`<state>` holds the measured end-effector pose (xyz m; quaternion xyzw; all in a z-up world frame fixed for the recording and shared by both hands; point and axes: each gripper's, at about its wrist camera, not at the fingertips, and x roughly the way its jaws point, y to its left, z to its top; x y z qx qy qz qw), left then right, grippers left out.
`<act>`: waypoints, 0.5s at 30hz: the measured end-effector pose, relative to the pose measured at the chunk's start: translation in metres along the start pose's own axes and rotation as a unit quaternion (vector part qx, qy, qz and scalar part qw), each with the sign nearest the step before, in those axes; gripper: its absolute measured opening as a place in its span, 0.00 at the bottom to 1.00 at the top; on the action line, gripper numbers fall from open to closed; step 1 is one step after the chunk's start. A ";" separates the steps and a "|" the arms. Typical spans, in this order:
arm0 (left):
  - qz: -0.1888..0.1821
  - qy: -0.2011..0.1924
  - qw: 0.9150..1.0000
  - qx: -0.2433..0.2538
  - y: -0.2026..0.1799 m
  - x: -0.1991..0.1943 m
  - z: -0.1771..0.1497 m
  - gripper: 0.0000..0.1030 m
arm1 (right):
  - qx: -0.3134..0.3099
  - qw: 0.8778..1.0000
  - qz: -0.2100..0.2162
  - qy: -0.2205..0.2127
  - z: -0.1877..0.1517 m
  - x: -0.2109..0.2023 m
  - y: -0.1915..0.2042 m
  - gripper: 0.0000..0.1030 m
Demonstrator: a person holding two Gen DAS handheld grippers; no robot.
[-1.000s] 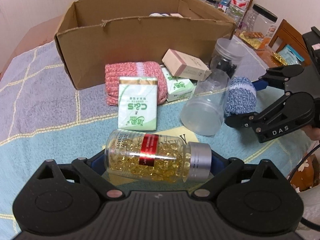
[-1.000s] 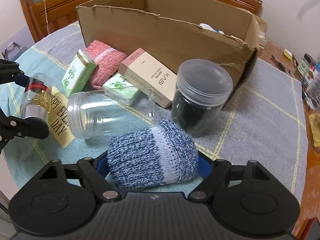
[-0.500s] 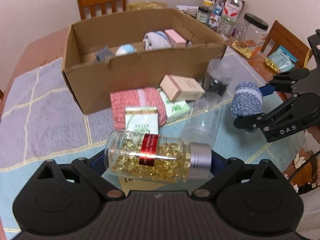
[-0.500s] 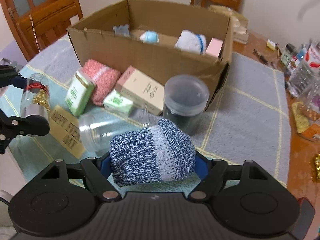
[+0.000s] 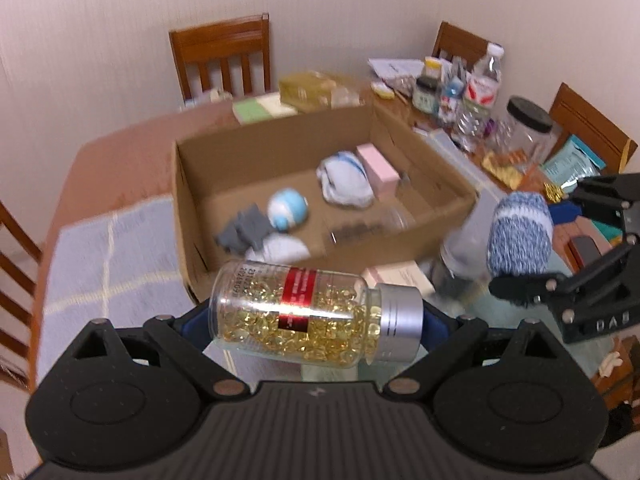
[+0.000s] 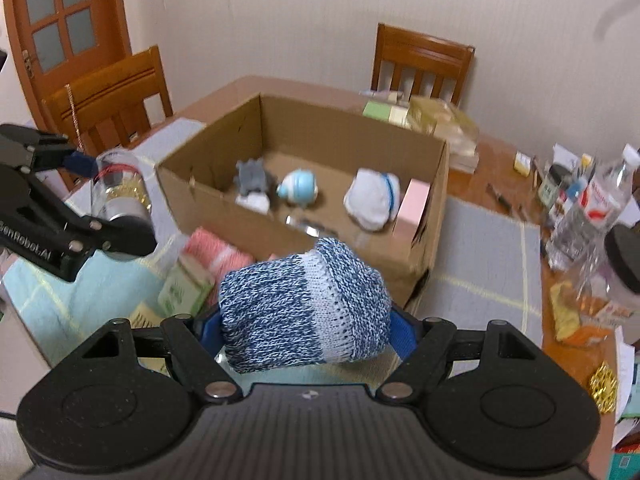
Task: Organize objects
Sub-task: 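Carry the capsule bottle and blue sock into the box and release both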
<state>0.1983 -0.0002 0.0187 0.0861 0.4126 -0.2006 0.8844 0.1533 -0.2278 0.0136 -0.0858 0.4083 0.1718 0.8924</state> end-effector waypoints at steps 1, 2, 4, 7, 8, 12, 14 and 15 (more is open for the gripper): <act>0.001 -0.005 1.000 0.003 0.002 0.001 0.006 0.93 | -0.001 1.000 -0.002 -0.003 0.005 0.000 0.000 0.79; 0.004 -0.009 1.000 0.004 0.005 0.002 0.013 0.93 | 0.000 1.000 -0.003 -0.005 0.010 0.001 0.000 0.79; 0.008 -0.013 1.000 0.007 0.009 0.006 0.026 0.93 | 0.000 1.000 -0.005 -0.010 0.019 0.003 -0.001 0.79; 0.014 -0.016 1.000 0.015 0.014 0.016 0.045 0.93 | -0.002 1.000 -0.009 -0.017 0.031 0.009 -0.001 0.79; 0.015 -0.017 1.000 0.017 0.015 0.019 0.050 0.93 | -0.004 1.000 -0.008 -0.019 0.036 0.011 -0.002 0.79; 0.016 -0.018 1.000 0.019 0.023 0.035 0.072 0.93 | -0.002 1.000 -0.009 -0.027 0.055 0.022 -0.006 0.79; 0.018 -0.018 0.999 0.023 0.026 0.045 0.082 0.93 | 0.001 0.999 -0.011 -0.031 0.065 0.029 -0.010 0.79; 0.019 -0.018 0.999 0.026 0.028 0.050 0.087 0.93 | 0.003 0.999 -0.013 -0.032 0.070 0.033 -0.013 0.79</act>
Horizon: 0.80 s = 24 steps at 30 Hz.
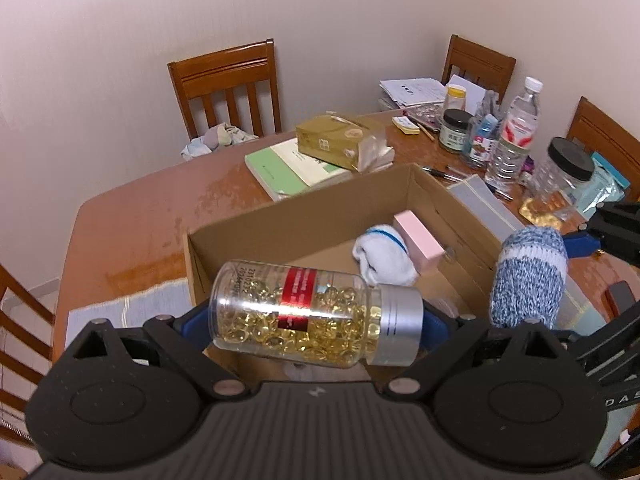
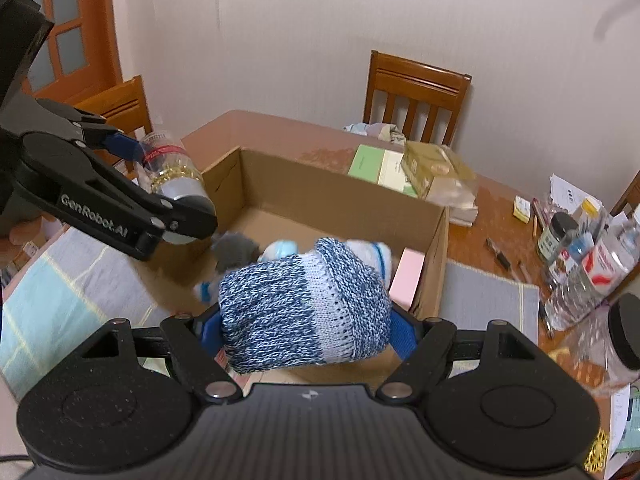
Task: Organize objects
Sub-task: 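Carry the capsule bottle and blue sock into the box and release both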
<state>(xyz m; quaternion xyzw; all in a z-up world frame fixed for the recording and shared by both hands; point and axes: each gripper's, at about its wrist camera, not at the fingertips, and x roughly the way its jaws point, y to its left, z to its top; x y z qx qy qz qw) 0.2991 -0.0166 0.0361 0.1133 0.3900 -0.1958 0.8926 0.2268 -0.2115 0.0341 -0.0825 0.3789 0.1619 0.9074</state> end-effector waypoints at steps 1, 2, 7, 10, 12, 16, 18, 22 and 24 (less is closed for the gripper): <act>0.001 0.000 1.000 0.001 0.002 0.005 0.004 0.93 | 0.003 1.000 -0.002 -0.001 0.005 0.005 -0.003 0.80; 0.001 0.002 1.000 0.002 0.004 0.011 0.008 0.93 | 0.007 1.000 -0.004 -0.001 0.010 0.010 -0.006 0.80; 0.001 0.012 1.000 -0.004 0.015 0.042 0.026 0.93 | 0.012 1.000 -0.015 -0.005 0.030 0.041 -0.021 0.89; 0.002 0.022 1.000 -0.013 0.023 0.061 0.032 0.93 | 0.011 0.999 -0.036 -0.005 0.032 0.055 -0.026 1.00; 0.002 0.026 1.000 -0.017 0.028 0.071 0.035 0.93 | 0.014 0.999 -0.034 0.000 0.031 0.059 -0.027 1.00; 0.010 0.034 0.999 -0.024 0.034 0.088 0.037 0.94 | 0.019 0.999 -0.042 0.012 0.025 0.062 -0.028 1.00; 0.011 0.031 0.999 -0.029 0.037 0.093 0.037 0.95 | 0.020 0.999 -0.045 0.012 0.023 0.061 -0.028 1.00; 0.019 0.027 0.999 -0.027 0.040 0.094 0.040 0.96 | 0.032 0.999 -0.042 0.011 0.020 0.054 -0.029 1.00; 0.019 0.024 0.999 -0.025 0.040 0.090 0.041 0.96 | 0.035 0.998 -0.043 0.012 0.020 0.051 -0.029 1.00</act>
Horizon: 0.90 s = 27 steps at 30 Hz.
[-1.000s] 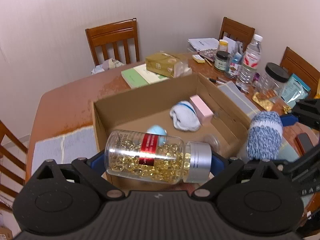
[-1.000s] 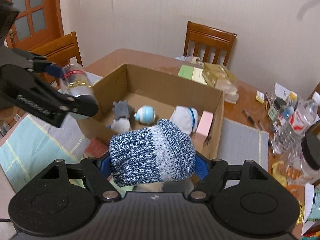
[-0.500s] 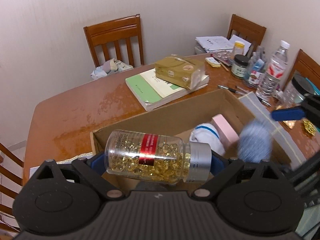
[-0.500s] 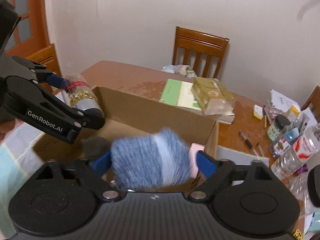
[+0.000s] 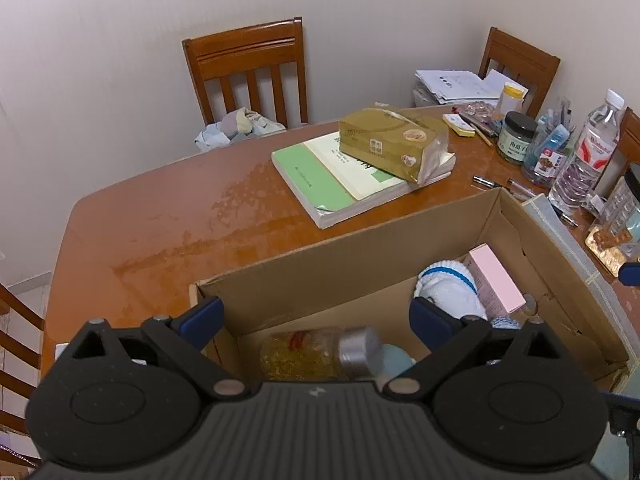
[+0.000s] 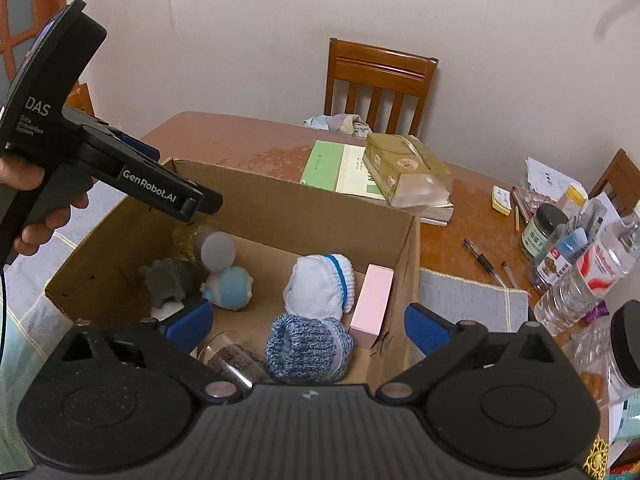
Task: Organize objects
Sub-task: 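Carry the capsule bottle and blue sock into the box and release both, then move both tools back to the pile beside the box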
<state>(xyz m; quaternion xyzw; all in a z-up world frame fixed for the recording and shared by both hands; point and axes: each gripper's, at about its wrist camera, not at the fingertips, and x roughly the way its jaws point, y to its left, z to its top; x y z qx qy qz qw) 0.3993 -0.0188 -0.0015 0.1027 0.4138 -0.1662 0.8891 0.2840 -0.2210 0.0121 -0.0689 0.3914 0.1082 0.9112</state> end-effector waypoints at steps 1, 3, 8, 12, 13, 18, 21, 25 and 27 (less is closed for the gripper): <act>0.000 -0.001 1.000 0.001 0.000 -0.003 0.000 0.96 | 0.000 1.000 0.000 -0.001 0.000 -0.002 0.000 1.00; 0.000 -0.002 1.000 0.001 0.000 -0.008 -0.002 0.96 | 0.001 1.000 -0.001 0.000 -0.001 -0.005 0.000 1.00; -0.002 -0.002 1.000 -0.004 -0.002 -0.027 -0.015 0.96 | 0.008 1.000 0.002 0.004 -0.009 -0.014 0.002 1.00; -0.002 -0.015 1.000 -0.003 -0.007 -0.044 -0.032 0.97 | 0.006 1.000 0.003 -0.003 -0.023 -0.022 0.006 1.00; 0.002 -0.016 1.000 -0.002 -0.009 -0.049 -0.038 0.97 | 0.005 1.000 0.003 -0.005 -0.028 -0.024 0.008 1.00; 0.018 -0.016 1.000 -0.006 -0.017 -0.074 -0.065 0.97 | 0.007 1.000 0.009 -0.007 -0.052 -0.037 0.013 1.00; 0.020 -0.015 1.000 -0.016 -0.021 -0.085 -0.082 0.97 | -0.004 1.000 -0.005 -0.014 -0.067 -0.047 0.018 1.00; 0.019 -0.013 0.999 -0.034 -0.023 -0.094 -0.104 0.97 | 0.003 1.000 0.000 -0.011 -0.087 -0.056 0.022 1.00; 0.020 -0.015 0.999 -0.044 -0.024 -0.099 -0.113 0.97 | 0.000 1.000 0.003 -0.005 -0.098 -0.058 0.024 1.00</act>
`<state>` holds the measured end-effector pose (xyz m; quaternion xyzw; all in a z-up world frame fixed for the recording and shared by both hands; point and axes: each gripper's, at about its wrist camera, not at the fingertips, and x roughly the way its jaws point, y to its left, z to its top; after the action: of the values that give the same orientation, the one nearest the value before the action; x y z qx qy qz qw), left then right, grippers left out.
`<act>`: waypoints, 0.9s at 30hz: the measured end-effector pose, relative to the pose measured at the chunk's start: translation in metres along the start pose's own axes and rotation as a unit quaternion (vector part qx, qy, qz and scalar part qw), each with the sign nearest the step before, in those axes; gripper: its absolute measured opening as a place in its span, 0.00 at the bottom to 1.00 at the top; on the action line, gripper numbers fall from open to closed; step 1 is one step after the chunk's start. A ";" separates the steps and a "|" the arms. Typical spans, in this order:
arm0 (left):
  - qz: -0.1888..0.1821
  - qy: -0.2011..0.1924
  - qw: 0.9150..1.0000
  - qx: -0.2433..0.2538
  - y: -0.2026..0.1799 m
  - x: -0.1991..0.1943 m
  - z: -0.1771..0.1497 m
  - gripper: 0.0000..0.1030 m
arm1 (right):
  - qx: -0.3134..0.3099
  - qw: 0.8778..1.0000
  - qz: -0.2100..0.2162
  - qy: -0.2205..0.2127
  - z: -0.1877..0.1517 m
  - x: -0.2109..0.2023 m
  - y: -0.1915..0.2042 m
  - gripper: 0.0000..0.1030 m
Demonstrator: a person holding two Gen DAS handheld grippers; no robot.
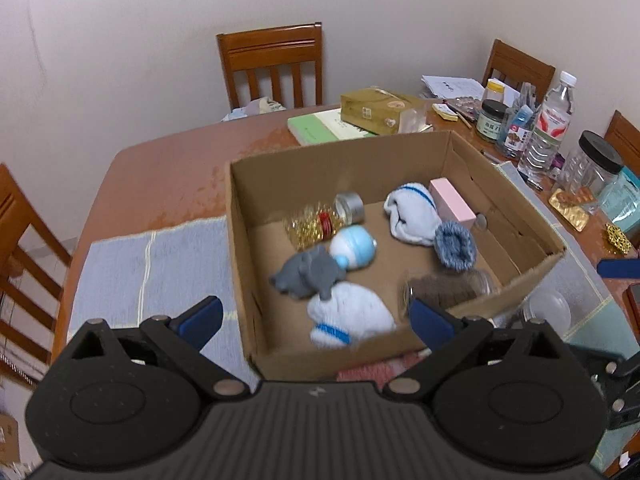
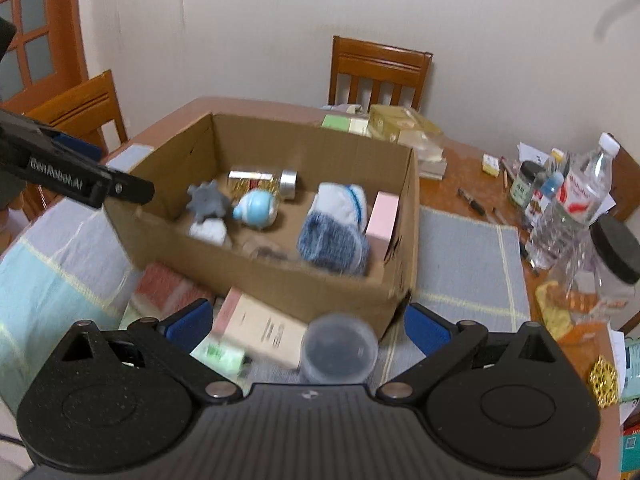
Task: Organize objects
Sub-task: 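Move both tools back to the pile beside the box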
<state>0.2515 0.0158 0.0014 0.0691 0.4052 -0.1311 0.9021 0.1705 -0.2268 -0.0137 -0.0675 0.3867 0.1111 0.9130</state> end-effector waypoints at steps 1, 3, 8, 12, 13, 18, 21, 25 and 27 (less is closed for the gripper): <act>-0.001 0.001 1.000 -0.006 0.000 -0.002 -0.004 0.97 | -0.002 1.000 0.000 0.005 -0.004 0.000 0.001 1.00; -0.002 0.006 1.000 -0.017 0.000 -0.003 -0.013 0.97 | -0.002 1.000 0.004 0.012 -0.014 0.000 0.003 1.00; -0.001 0.014 1.000 -0.018 -0.007 -0.003 -0.036 0.97 | 0.002 1.000 0.009 0.029 -0.034 0.002 0.008 1.00; -0.013 0.033 0.999 -0.027 -0.015 0.008 -0.054 0.97 | 0.007 0.999 0.024 0.037 -0.044 0.006 0.010 1.00; -0.016 0.038 0.999 -0.026 -0.018 0.011 -0.058 0.97 | 0.010 0.999 0.029 0.039 -0.047 0.007 0.011 1.00; -0.025 0.057 0.998 -0.005 -0.033 0.024 -0.078 0.97 | 0.014 0.998 0.045 0.049 -0.057 0.015 0.018 1.00; -0.033 0.068 0.997 -0.005 -0.037 0.030 -0.086 0.97 | 0.005 0.997 0.049 0.052 -0.061 0.016 0.025 1.00; -0.033 0.080 0.996 -0.006 -0.039 0.041 -0.092 0.97 | 0.000 0.997 0.060 0.052 -0.063 0.018 0.029 1.00; -0.030 0.090 0.995 -0.008 -0.039 0.046 -0.097 0.97 | 0.000 0.997 0.064 0.051 -0.063 0.019 0.031 1.00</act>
<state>0.2003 -0.0070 -0.0982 0.0613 0.4879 -0.1482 0.8580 0.1318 -0.2074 -0.0723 -0.0483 0.4363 0.1661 0.8830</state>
